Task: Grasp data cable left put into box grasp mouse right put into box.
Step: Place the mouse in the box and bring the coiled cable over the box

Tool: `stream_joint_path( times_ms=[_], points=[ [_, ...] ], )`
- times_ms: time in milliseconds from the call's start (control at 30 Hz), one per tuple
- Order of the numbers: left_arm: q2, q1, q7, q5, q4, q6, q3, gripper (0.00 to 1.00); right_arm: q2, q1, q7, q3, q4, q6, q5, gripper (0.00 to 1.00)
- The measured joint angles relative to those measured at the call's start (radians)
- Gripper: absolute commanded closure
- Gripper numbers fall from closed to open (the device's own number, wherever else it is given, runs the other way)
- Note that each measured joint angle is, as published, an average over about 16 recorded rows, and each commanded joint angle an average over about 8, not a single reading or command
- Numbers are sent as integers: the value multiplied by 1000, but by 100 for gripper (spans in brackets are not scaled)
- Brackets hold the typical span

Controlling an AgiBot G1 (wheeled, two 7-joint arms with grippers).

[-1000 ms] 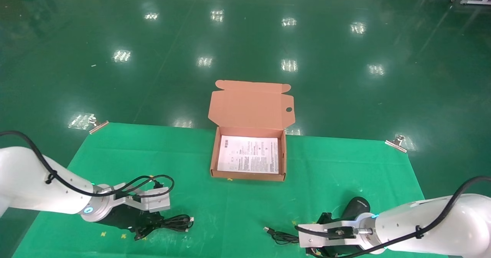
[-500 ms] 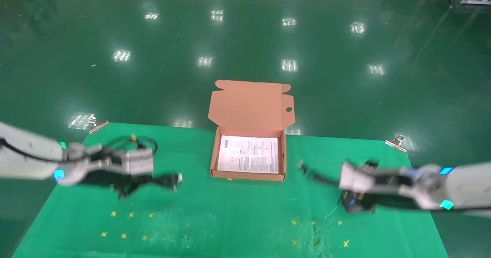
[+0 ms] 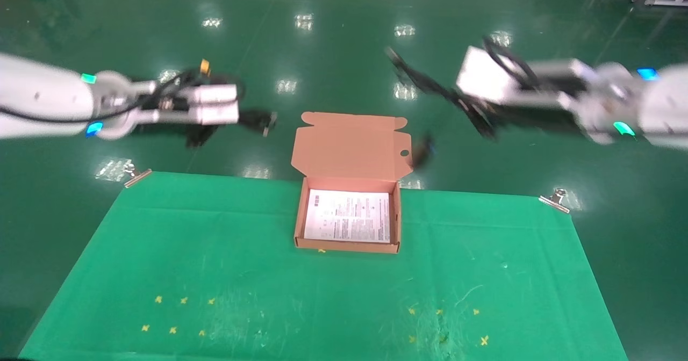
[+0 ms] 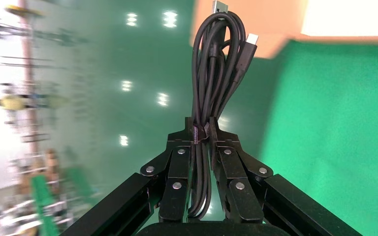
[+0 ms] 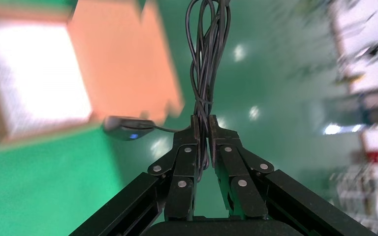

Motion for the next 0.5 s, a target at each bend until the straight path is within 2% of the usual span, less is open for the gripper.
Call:
stream_joint_path(
  times_ms=[300,500],
  points=[
    [79,-74,2,49,77,-93,-12,100,-171,108,-70,2,-142,95,16,100],
    [100,-97,9,46,114,-115,-19,100,-239,143,-117,-4,-219,125,33,100]
  ],
)
